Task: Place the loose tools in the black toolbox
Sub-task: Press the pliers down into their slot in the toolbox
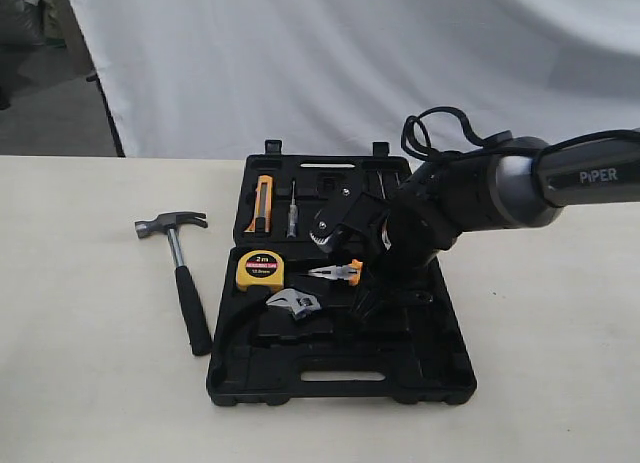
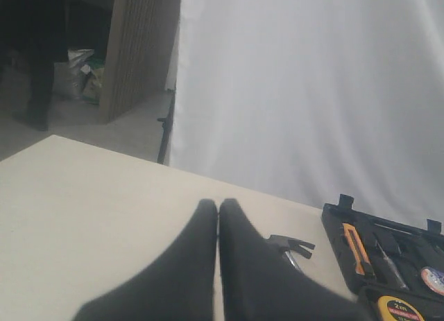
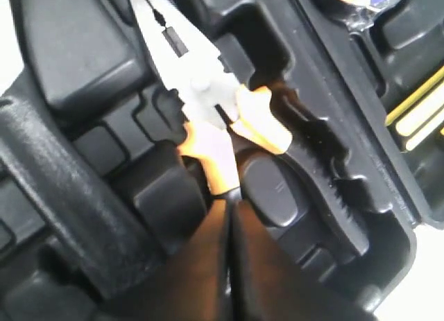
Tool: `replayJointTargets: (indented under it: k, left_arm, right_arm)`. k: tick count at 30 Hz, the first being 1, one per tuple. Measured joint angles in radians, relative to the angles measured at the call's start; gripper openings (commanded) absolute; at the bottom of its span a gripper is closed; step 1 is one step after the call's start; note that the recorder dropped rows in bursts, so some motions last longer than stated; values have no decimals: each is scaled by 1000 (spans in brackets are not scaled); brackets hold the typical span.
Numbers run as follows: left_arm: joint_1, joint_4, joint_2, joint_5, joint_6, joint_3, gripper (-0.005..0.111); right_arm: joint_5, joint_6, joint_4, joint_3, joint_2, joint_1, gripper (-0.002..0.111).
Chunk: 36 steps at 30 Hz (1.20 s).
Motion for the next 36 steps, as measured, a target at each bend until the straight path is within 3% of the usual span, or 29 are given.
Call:
replayJointTargets:
  k: [36]
  left_arm:
    - [0,0,0,0,0,0,1]
  right_arm:
    - [45,7,19,0,-20,0,0]
